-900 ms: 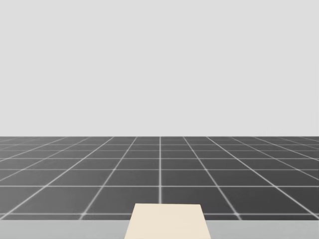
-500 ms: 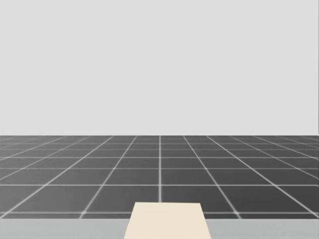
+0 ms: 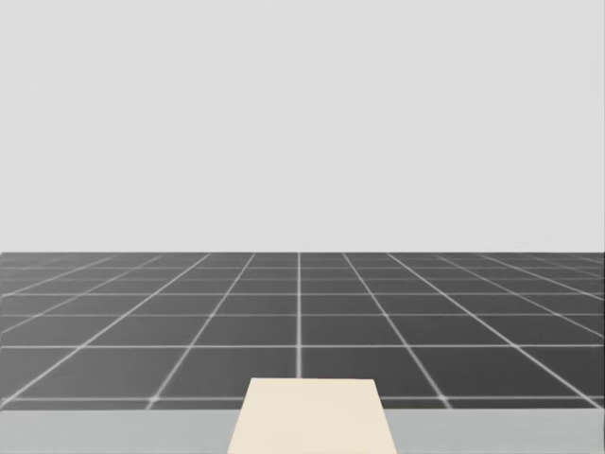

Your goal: Retrieve the object from inside the box.

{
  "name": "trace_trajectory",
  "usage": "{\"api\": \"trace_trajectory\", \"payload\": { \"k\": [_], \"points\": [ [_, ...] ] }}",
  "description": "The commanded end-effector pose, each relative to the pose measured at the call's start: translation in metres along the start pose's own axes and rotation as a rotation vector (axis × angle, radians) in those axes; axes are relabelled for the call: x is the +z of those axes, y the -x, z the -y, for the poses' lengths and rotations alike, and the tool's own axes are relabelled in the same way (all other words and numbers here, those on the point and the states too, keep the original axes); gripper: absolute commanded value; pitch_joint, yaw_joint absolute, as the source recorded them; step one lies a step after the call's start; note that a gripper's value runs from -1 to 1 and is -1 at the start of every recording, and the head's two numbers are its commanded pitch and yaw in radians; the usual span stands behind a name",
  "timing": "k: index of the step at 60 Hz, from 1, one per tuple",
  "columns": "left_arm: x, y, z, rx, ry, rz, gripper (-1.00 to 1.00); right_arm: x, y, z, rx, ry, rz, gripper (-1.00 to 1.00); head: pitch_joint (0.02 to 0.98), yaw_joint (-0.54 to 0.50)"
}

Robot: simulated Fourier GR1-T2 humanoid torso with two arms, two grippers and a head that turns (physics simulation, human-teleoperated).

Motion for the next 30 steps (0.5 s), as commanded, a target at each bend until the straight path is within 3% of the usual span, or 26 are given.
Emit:
{"api": "trace_trajectory", "payload": {
  "k": [1,4,6,10,28,30],
  "points": [
    [-0.005,0.002,0.024,-0.041,0.083,-0.014,-1.0,-0.011,0.007,-0.034,0.005,-0.115,0.005,-1.0,0.093,-0.01],
    [-0.006,0.003,0.025,-0.047,0.084,-0.02,-1.0,-0.014,0.01,-0.035,-0.011,-0.132,0.014,-1.0,0.095,-0.01],
    [-0.006,0.004,0.025,-0.048,0.085,-0.023,-1.0,-0.017,0.013,-0.036,-0.041,-0.132,0.05,-1.0,0.097,-0.02],
    [-0.007,0.005,0.026,-0.053,0.088,-0.031,-1.0,-0.023,0.02,-0.032,-0.082,-0.15,0.032,-1.0,0.104,-0.02],
    [-0.009,0.006,0.029,-0.064,0.101,-0.034,-1.0,-0.062,0.037,-0.021,-0.064,-0.173,-0.029,-1.0,0.122,-0.04],
    [-0.009,0.006,0.029,-0.066,0.102,-0.035,-1.0,-0.068,0.038,-0.02,-0.074,-0.181,-0.036,-1.0,0.125,-0.04]
  ]
}}
